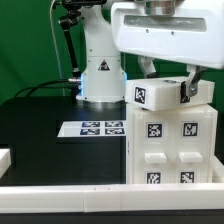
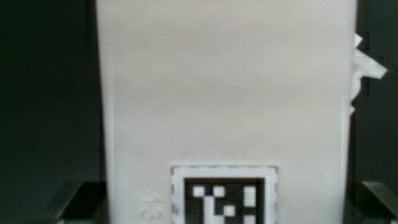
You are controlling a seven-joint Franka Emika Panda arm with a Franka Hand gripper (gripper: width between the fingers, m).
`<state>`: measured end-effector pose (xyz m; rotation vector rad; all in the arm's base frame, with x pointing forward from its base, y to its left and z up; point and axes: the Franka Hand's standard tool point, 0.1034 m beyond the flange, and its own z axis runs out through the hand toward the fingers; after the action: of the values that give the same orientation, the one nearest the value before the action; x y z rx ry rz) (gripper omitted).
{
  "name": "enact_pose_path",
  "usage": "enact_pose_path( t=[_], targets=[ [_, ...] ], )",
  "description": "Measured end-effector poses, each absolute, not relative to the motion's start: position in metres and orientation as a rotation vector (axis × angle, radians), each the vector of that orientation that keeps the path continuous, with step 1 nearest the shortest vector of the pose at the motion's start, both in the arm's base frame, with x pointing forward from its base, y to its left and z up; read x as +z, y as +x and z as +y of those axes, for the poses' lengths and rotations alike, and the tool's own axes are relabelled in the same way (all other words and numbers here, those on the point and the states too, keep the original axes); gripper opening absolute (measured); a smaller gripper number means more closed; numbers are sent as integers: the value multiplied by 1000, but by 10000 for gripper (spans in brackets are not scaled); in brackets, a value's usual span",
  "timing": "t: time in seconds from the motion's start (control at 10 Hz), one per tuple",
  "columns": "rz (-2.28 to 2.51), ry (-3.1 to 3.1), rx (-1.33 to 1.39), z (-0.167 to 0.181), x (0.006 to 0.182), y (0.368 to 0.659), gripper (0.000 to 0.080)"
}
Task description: Assemble cabinet
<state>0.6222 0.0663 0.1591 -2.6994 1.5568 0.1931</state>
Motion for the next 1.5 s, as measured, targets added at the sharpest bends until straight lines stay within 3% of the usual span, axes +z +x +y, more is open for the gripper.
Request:
enact_pose_path(
  t=[1.0, 1.1, 1.2, 1.5],
  targets=[
    [2189, -2231, 194, 71, 159, 625, 562],
    [2177, -2242, 196, 71, 160, 625, 726],
    [2136, -2274, 193, 73, 165, 625, 784],
    [2095, -2267, 177, 75, 184, 628, 796]
  ],
)
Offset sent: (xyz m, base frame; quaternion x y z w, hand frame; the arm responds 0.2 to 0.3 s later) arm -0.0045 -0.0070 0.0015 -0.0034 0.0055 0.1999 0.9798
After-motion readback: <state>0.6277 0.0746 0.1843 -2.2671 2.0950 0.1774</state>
